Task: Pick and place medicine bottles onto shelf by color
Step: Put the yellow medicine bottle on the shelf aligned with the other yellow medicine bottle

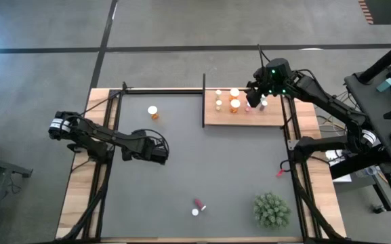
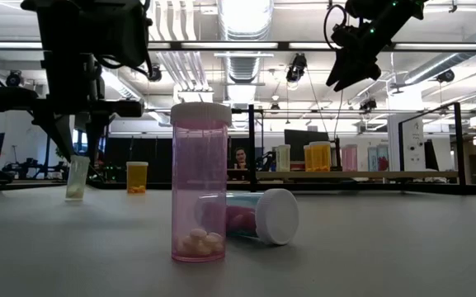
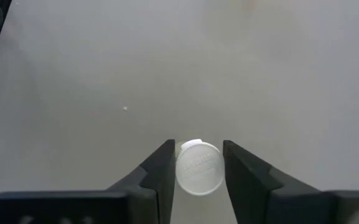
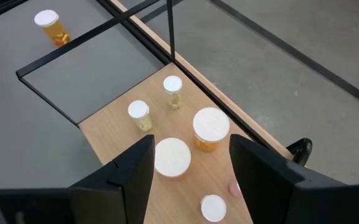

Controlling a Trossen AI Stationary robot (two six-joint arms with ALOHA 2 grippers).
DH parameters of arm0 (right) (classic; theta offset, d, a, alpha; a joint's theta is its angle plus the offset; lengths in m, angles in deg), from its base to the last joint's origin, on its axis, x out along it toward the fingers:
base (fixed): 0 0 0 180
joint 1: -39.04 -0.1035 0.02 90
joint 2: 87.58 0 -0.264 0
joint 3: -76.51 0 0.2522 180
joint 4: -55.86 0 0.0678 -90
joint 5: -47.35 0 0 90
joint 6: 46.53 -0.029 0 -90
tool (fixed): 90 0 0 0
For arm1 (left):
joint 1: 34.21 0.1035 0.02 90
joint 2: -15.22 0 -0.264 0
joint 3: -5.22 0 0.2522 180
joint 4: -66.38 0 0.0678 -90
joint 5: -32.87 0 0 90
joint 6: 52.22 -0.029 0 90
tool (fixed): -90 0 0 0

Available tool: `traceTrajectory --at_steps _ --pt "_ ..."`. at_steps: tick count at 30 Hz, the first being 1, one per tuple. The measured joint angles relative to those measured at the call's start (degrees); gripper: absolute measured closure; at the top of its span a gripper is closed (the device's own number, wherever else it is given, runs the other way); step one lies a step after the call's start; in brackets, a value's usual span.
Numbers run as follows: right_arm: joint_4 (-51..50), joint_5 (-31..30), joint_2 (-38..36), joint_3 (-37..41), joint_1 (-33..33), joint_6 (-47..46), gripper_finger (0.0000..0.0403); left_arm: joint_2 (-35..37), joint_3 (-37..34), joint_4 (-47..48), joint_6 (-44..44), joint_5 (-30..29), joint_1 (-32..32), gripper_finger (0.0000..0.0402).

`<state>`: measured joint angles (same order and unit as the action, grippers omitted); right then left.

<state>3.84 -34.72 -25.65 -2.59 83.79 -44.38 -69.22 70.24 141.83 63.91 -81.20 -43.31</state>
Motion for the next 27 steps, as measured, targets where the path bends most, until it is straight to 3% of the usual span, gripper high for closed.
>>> traceTrajectory --at_steps 10,17,22,27 --pt "0.02 0.00 0.00 0.00 0.00 0.51 0.0204 0.00 3.63 -1.67 -4.38 -1.18 0.34 0.0292" --pt "0.02 -0.02 0.00 0.00 0.00 0.57 0.0204 -0.52 6.90 -15.89 -18.04 -3.27 3.05 0.0291" --pt "0.00 -0.02 0.00 0.00 0.02 0.69 0.0204 -6.53 12.26 -25.64 -28.84 -3.39 6.10 0.0291" --pt "-0.14 -0.02 0.09 0.00 0.02 0.90 0.0204 -14.65 21.85 -26.18 -39.49 -2.26 8.75 0.0291"
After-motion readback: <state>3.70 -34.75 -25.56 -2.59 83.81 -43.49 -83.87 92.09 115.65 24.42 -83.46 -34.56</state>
